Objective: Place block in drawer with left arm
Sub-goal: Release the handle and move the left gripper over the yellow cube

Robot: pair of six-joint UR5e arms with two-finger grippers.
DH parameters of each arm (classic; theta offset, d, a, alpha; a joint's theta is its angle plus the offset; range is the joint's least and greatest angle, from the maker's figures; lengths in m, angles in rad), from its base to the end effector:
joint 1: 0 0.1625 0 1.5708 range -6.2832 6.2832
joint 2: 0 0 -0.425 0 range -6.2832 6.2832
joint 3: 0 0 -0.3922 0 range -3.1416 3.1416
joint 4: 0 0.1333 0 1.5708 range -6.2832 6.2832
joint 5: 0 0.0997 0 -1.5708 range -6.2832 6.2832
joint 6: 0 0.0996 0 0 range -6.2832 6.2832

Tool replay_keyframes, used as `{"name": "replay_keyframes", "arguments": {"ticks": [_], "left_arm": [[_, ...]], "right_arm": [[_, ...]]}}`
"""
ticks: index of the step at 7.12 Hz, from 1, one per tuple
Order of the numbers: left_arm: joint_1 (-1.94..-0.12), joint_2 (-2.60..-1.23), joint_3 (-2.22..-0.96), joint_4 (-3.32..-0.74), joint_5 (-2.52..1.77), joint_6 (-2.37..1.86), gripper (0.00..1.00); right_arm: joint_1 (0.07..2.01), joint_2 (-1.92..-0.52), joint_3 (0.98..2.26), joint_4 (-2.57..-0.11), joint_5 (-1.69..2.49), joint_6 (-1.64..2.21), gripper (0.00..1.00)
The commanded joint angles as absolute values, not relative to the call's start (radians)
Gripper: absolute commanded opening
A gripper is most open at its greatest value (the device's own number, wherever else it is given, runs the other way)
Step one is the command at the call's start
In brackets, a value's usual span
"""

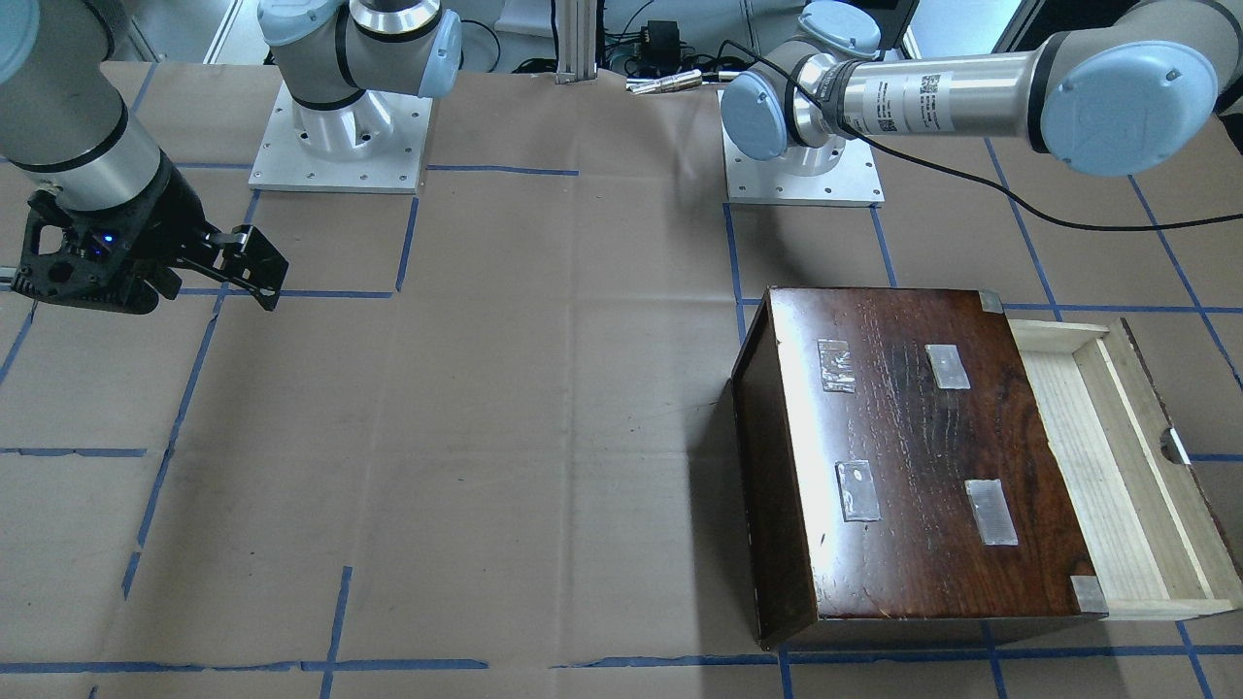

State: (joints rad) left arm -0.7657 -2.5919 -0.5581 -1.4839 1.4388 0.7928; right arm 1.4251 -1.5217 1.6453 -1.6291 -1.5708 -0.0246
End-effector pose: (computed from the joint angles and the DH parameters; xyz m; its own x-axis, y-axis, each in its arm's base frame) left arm 0.5197 -0.7027 0.2906 -0.9993 -0.0044 0.0362 -0.0097 0.9889 -0.1485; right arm 0.0589 -0.5171 0.4327 -0.9927 0.1209 -0.0016 0.1205 0.9906 0.0652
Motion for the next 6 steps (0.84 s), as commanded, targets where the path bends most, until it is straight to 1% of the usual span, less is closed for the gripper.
{"name": "replay_keyframes", "arguments": {"ticks": [1,6], "left_arm": [[-0.765,-2.657,-0.540,-1.471,1.437,0.793,0.99],[-0.772,-2.720,-0.534,-1.444,1.437,0.792,0.99]], "right_arm": [[1.425,-1.522,1.644,-1.629,-1.571,-0.025,1.00],[1.425,-1.522,1.646,-1.629,-1.571,-0.025,1.00]]}}
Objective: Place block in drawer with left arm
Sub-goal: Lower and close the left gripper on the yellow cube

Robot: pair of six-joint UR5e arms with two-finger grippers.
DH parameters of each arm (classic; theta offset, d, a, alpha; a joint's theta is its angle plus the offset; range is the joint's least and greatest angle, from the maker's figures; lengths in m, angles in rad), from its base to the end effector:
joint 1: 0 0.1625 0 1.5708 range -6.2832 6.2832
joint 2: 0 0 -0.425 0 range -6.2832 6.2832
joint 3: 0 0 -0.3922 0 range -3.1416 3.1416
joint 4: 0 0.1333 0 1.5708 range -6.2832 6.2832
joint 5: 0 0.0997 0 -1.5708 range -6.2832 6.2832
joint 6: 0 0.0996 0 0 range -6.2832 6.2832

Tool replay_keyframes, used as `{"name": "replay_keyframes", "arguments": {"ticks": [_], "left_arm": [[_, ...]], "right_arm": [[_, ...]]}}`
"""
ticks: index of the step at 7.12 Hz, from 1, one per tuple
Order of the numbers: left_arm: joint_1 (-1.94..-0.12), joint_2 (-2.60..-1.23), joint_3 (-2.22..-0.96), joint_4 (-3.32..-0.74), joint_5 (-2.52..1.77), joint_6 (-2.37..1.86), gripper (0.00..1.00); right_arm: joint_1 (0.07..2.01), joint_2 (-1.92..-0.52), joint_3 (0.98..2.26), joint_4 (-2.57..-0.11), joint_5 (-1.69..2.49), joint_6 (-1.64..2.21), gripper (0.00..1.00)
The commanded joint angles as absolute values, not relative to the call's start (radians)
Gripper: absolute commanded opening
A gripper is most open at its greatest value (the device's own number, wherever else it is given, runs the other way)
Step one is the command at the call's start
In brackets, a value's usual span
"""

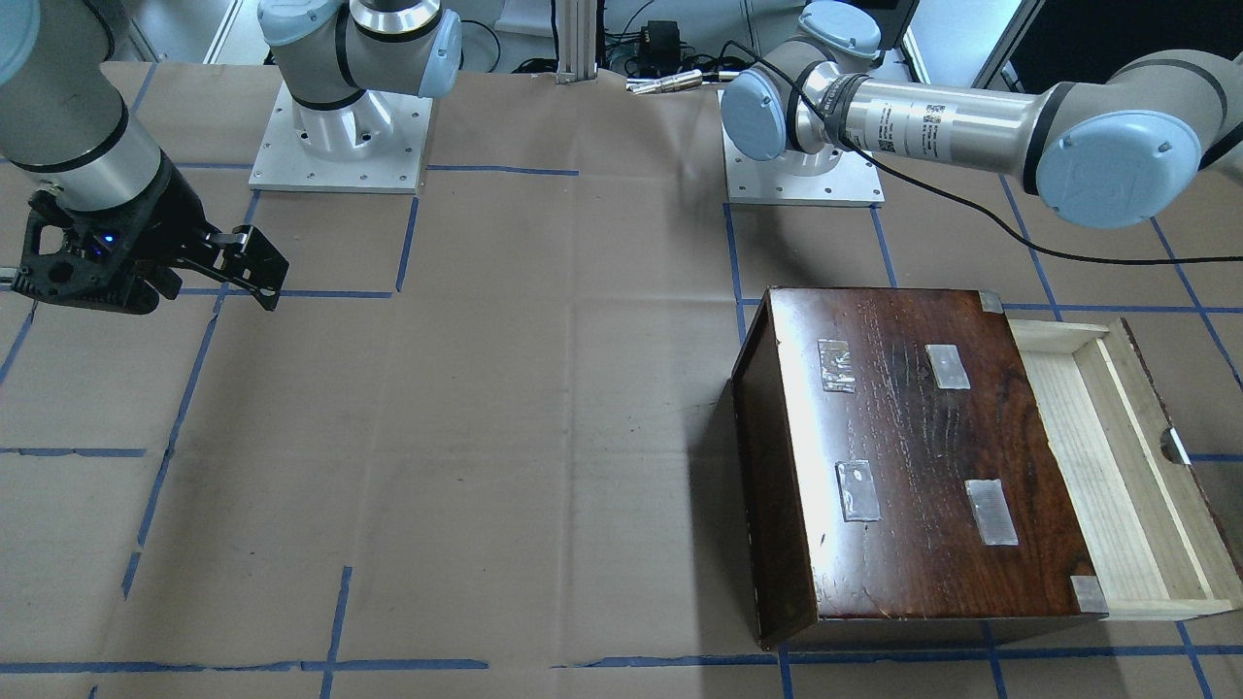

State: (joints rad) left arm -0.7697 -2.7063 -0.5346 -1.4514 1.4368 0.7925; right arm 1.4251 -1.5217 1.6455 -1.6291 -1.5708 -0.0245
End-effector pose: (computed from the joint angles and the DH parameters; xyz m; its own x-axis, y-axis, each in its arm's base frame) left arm 0.5280 -0.7158 0.2061 -0.9968 -0.0029 0.0795 -0.0116 0.9940 -0.1092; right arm 0.0589 -0.5170 0.4326 -0.9927 0.1210 -0.0016 0.1206 0.9905 0.0654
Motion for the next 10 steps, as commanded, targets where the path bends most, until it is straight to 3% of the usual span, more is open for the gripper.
{"name": "replay_keyframes", "arguments": {"ticks": [1,2,3,5,7,10], "left_arm": [[-0.773,-2.729,-0.534,-1.427,1.439,0.790,0.99],[-0.772,-2.740,-0.534,-1.424,1.437,0.792,0.94],[-0.772,-2.741,-0.534,-1.422,1.436,0.793,0.72],[-0.772,-2.735,-0.532,-1.422,1.434,0.798,0.48],[-0.773,-2.708,-0.511,-1.442,1.436,0.796,0.41],[-0.769,-2.516,-0.551,-1.645,1.443,0.833,0.39]], "right_arm": [[1.425,-1.522,1.644,-1.629,-1.571,-0.025,1.00],[1.425,-1.522,1.644,-1.629,-1.571,-0.025,1.00],[1.425,-1.522,1.646,-1.629,-1.571,-0.025,1.00],[1.425,-1.522,1.646,-1.629,-1.571,-0.025,1.00],[1.425,-1.522,1.646,-1.629,-1.571,-0.025,1.00],[1.425,-1.522,1.644,-1.629,-1.571,-0.025,1.00]]}}
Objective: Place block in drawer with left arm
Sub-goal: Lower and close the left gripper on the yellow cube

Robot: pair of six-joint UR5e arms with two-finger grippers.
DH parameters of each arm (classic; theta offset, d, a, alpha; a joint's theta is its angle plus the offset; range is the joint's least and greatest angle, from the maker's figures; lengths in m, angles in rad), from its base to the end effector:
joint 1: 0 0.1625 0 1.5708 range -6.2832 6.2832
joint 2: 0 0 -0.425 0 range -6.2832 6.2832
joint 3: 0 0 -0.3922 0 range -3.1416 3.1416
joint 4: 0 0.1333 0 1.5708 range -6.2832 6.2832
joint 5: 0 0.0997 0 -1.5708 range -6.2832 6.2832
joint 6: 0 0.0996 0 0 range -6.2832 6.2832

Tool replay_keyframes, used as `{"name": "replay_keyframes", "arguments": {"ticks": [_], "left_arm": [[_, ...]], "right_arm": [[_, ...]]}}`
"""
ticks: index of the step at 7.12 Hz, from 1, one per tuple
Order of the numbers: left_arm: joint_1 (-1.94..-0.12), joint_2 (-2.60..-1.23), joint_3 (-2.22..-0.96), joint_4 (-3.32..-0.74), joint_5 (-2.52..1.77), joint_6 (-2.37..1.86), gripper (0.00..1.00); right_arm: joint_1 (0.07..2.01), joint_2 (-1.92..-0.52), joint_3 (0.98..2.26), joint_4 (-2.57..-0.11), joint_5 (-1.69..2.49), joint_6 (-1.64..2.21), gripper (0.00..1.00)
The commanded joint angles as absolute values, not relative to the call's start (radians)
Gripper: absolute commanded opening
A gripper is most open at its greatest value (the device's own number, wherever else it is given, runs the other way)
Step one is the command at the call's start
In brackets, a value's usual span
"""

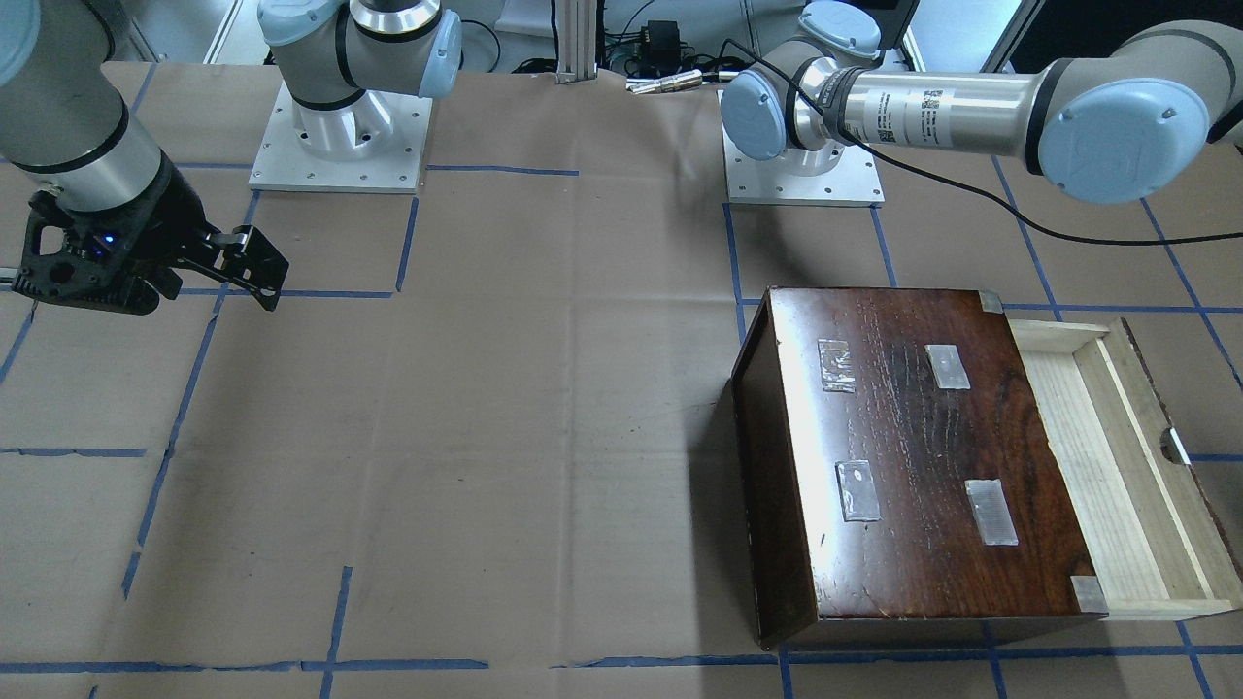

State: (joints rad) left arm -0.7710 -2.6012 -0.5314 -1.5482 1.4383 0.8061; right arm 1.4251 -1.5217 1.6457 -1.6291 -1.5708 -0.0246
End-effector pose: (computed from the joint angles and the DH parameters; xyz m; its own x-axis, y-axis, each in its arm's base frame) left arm 0.5143 -0.7039 0.2891 -0.9976 0.0124 0.0686 0.0043 0.9931 -0.1171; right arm 0.0589 -0.5170 0.4325 -0.9927 0.1209 -0.0016 0.1205 0.9905 0.0656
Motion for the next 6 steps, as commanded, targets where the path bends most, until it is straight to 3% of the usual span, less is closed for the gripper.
{"name": "replay_keyframes", "arguments": {"ticks": [1,3,6], "left_arm": [[-0.769,-2.464,-0.570,-1.690,1.445,0.836,0.39],[-0.775,-2.357,-0.688,-1.755,1.448,0.818,0.37],[-0.794,-2.092,-1.083,-1.614,1.443,0.804,0.37]], "right_arm": [[1.425,-1.522,1.646,-1.629,-1.571,-0.025,1.00],[1.425,-1.522,1.646,-1.629,-1.571,-0.025,1.00],[1.425,-1.522,1.646,-1.629,-1.571,-0.025,1.00]]}}
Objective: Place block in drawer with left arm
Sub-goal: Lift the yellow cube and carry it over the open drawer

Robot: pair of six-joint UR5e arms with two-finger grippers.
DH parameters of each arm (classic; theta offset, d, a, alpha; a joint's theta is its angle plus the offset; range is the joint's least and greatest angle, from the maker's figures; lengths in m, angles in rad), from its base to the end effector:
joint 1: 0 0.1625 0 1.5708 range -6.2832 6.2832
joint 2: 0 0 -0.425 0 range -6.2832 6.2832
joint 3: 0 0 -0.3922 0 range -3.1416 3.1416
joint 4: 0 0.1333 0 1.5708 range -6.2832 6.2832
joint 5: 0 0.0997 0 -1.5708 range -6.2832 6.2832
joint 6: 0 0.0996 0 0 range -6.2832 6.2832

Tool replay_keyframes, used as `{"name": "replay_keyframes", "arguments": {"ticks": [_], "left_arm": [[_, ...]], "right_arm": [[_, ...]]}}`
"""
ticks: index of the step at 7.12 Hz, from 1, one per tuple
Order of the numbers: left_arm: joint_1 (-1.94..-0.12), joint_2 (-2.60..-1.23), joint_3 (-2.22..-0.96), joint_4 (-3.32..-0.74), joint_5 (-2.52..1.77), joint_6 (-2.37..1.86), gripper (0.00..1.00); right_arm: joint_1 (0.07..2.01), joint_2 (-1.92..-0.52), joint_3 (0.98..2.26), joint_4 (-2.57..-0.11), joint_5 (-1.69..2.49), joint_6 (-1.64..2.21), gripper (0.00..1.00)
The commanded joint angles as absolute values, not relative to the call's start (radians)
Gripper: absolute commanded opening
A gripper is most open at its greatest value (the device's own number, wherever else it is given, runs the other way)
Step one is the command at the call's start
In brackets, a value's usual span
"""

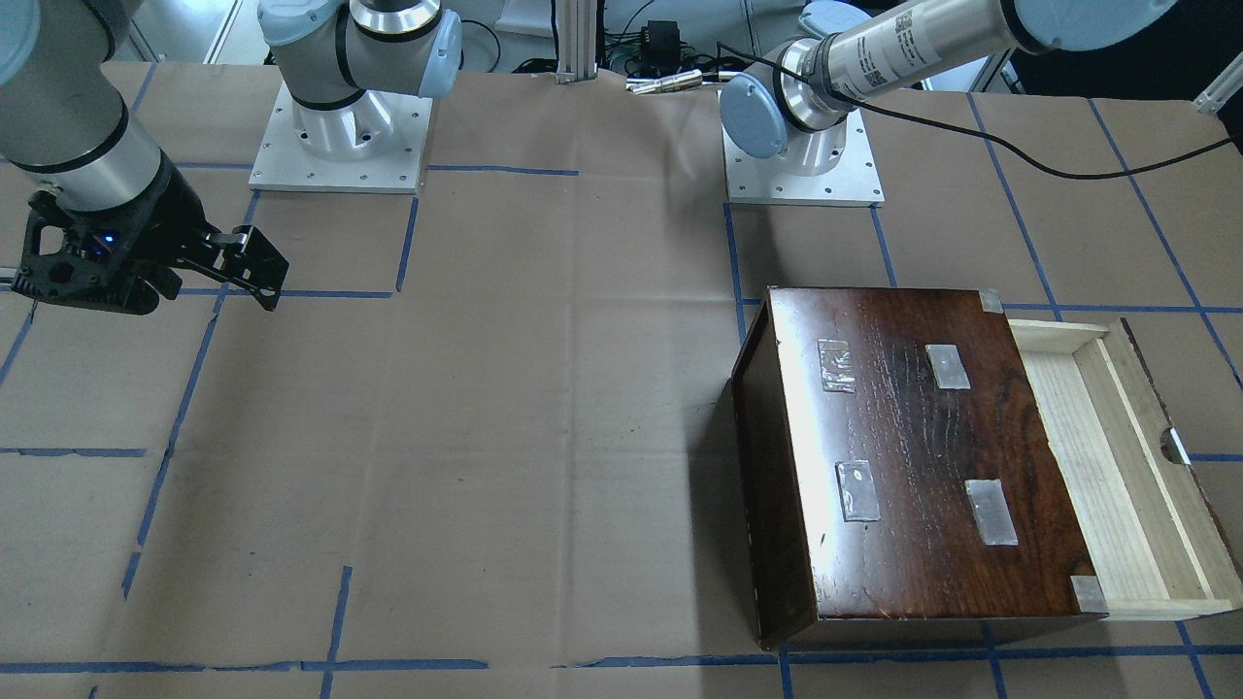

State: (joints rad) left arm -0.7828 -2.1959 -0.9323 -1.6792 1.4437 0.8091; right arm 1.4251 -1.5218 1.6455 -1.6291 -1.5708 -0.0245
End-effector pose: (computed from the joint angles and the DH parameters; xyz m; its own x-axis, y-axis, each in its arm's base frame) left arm 0.4151 -0.6188 0.4046 -0.9877 0.0169 0.1557 0.0130 0.9996 -0.0258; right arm 0.0589 -0.5170 0.4327 -0.9927 0.1210 -0.0016 0.1206 0.9905 0.0653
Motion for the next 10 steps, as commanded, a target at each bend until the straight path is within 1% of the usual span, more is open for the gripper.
{"name": "replay_keyframes", "arguments": {"ticks": [1,3,5,6,7,9,10], "left_arm": [[-0.828,-2.019,-1.195,-1.538,1.443,0.749,0.37],[-0.915,-1.903,-1.377,-1.404,1.447,0.645,0.37],[-1.009,-1.811,-1.492,-1.339,1.450,0.528,0.37],[-1.047,-1.781,-1.526,-1.335,1.463,0.487,0.37],[-1.077,-1.776,-1.551,-1.316,1.471,0.441,0.37],[-1.089,-1.814,-1.598,-1.226,1.473,0.408,0.37],[-1.089,-1.833,-1.603,-1.195,1.474,0.408,0.37]], "right_arm": [[1.425,-1.522,1.646,-1.629,-1.571,-0.025,1.00],[1.425,-1.522,1.644,-1.629,-1.571,-0.025,1.00],[1.425,-1.522,1.646,-1.629,-1.571,-0.025,1.00],[1.425,-1.522,1.646,-1.629,-1.571,-0.025,1.00],[1.425,-1.522,1.644,-1.629,-1.571,-0.025,1.00],[1.425,-1.522,1.644,-1.629,-1.571,-0.025,1.00],[1.425,-1.522,1.646,-1.629,-1.571,-0.025,1.00]]}}
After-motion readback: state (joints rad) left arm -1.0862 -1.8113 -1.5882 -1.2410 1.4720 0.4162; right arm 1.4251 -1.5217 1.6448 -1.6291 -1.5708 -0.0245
